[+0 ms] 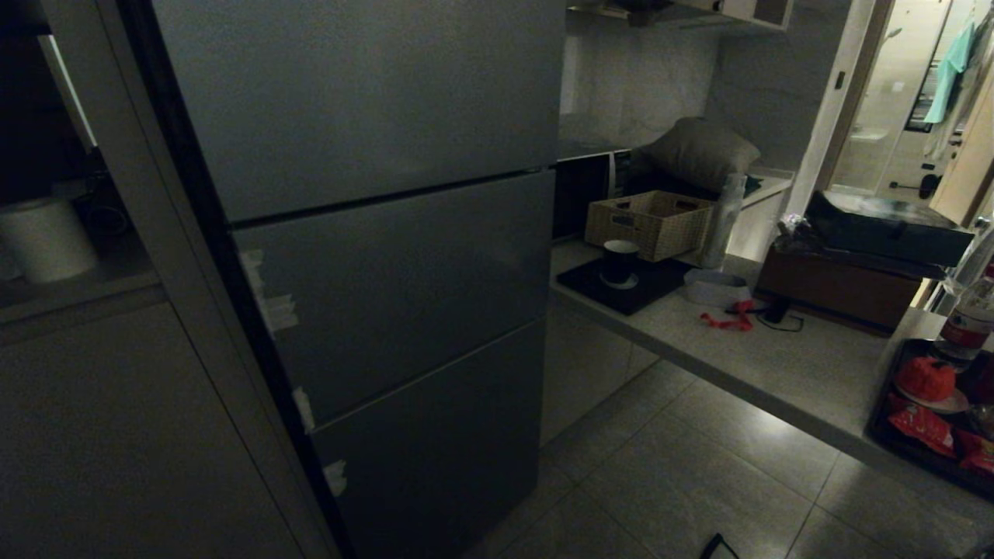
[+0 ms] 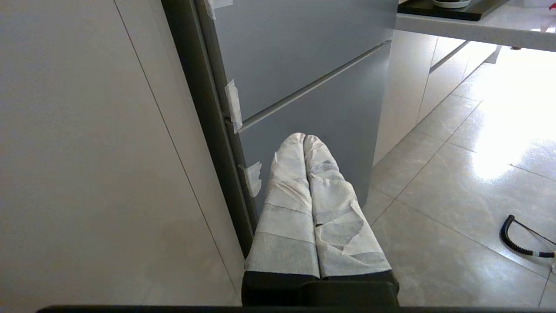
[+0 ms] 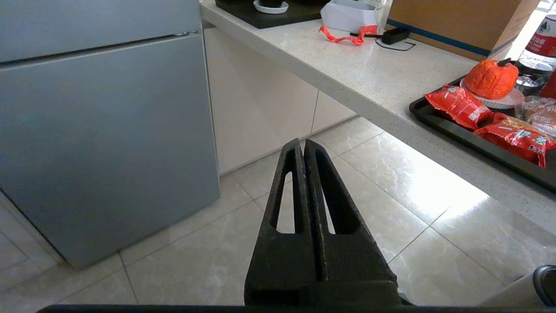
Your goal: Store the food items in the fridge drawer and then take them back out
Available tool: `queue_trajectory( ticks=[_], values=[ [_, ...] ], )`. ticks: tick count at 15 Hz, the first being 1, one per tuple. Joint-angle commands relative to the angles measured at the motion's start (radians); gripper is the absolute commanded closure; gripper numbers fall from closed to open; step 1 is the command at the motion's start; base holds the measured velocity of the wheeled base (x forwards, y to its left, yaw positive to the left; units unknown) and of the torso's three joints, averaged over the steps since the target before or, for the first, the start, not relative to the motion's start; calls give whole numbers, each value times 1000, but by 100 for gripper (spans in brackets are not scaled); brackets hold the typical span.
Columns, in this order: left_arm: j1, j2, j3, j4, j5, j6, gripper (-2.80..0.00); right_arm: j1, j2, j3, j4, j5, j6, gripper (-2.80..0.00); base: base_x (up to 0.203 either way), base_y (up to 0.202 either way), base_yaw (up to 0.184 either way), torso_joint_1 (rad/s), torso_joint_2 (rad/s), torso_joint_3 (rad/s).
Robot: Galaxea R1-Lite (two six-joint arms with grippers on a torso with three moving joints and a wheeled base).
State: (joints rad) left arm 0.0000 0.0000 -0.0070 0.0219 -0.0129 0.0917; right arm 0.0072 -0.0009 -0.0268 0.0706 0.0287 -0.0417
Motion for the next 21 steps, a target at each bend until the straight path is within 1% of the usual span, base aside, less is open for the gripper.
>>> queue_trajectory(
  ticks=[1,4,6,7,8,9,11,12,14,17,19,21],
  values=[
    [2,2,-1,0,2,-3,0,0,-1,2,-8,0,2,0,0,0,0,0,0,0],
    [0,2,-2,-2,1,-16,0,0,-1,4,-12,0,0,0,0,0,0,0,0,0],
    [1,8,-86,-14,1,-30,0,0,-1,4,-11,2,-4,0,0,0,0,0,0,0],
    [1,37,-127,-14,0,-45,0,0,-1,4,-11,2,-4,0,0,0,0,0,0,0],
    [1,100,-163,-19,0,-68,0,0,-1,4,-11,0,2,0,0,0,0,0,0,0],
    [1,202,-201,-30,0,-109,0,0,-1,3,-11,-1,6,0,0,0,0,0,0,0],
    [1,452,-273,-91,-1,-226,0,0,-1,2,-11,-18,22,0,0,0,0,0,0,0],
    [2,581,-305,-147,-1,-283,0,0,-1,2,-11,-21,32,0,0,0,0,0,0,0],
    [15,841,-353,-297,12,-374,0,0,-1,2,-11,-26,34,0,0,0,0,0,0,0],
    [68,1188,-429,-515,43,-479,0,0,-1,2,-11,-26,34,0,0,0,0,0,0,0],
    [94,1375,-468,-678,51,-534,0,0,-1,2,-11,-26,35,0,0,0,0,0,0,0],
    [119,1527,-494,-874,40,-576,0,0,-1,2,-11,-26,34,0,0,0,0,0,0,0]
  ],
)
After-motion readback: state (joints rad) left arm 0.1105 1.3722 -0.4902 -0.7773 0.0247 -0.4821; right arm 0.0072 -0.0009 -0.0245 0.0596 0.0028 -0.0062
